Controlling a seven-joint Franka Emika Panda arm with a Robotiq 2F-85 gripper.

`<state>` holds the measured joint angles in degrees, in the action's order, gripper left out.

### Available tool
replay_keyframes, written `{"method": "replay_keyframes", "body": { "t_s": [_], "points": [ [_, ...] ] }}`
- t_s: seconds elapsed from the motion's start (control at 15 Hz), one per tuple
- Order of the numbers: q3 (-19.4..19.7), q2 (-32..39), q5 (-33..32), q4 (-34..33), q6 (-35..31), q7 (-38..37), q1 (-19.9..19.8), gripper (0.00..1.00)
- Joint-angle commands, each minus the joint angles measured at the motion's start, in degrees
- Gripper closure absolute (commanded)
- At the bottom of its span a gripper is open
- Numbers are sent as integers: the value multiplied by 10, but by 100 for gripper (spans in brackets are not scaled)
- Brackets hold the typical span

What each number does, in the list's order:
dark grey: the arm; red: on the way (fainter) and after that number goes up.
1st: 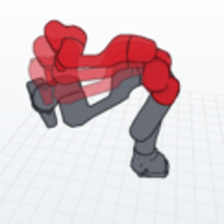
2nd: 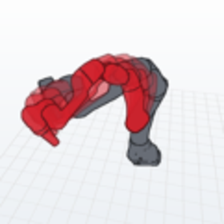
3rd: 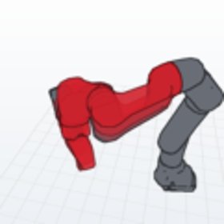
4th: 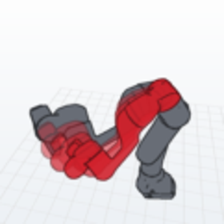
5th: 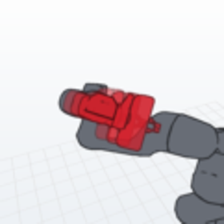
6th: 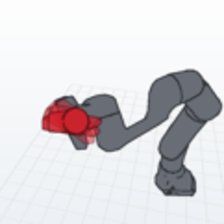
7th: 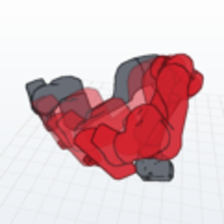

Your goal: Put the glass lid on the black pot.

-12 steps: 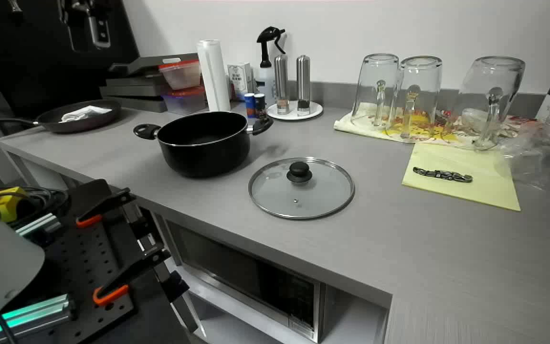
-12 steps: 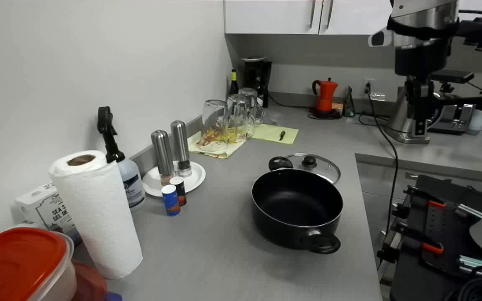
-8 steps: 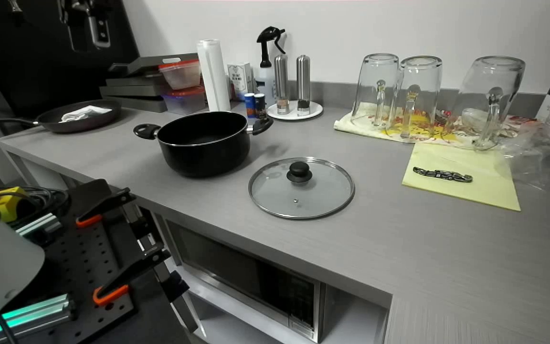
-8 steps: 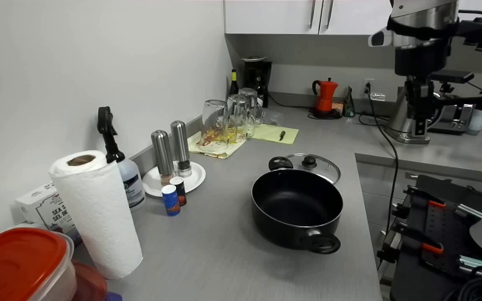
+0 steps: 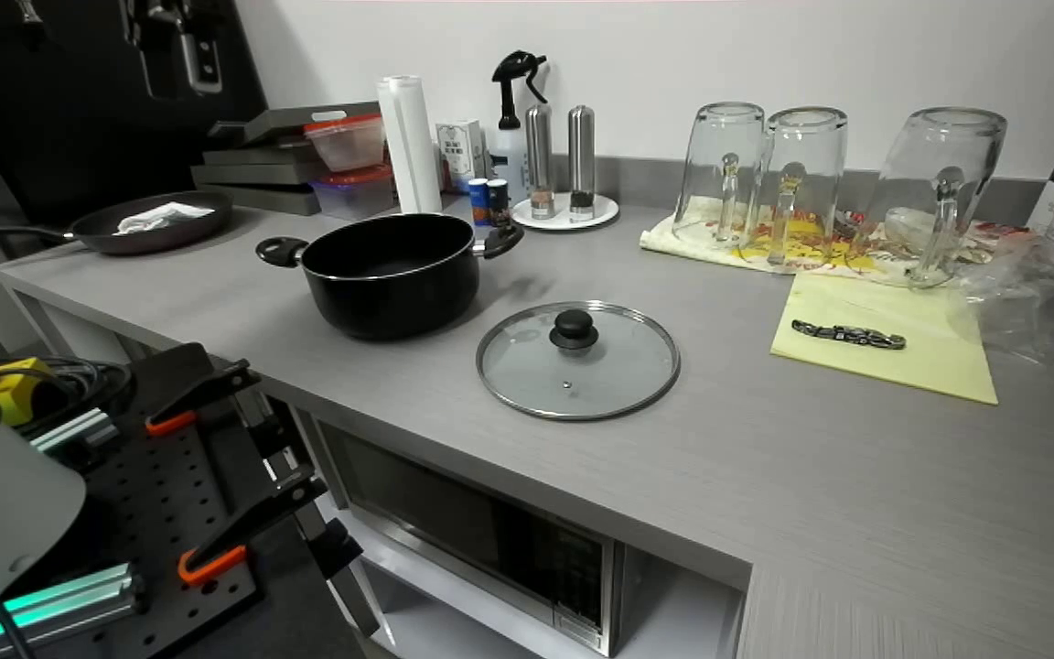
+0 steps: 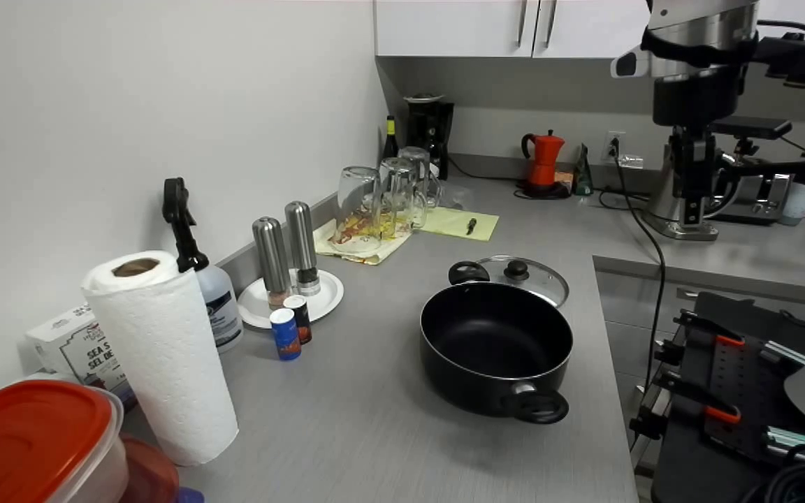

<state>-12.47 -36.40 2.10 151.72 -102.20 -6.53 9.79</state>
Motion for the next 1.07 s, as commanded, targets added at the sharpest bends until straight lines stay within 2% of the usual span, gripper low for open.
{"method": "replay_keyframes", "body": {
  "t_s": [0.0, 0.2, 0.53, 1.0],
  "points": [
    [26, 32, -12, -2, -62, 18, -14, 0],
    [44, 74, -28, -4, -139, 15, -41, 0],
    [82, 169, -33, -22, -231, 23, -79, 0],
    [118, 345, -43, -86, -371, 15, -121, 0]
  ]
}}
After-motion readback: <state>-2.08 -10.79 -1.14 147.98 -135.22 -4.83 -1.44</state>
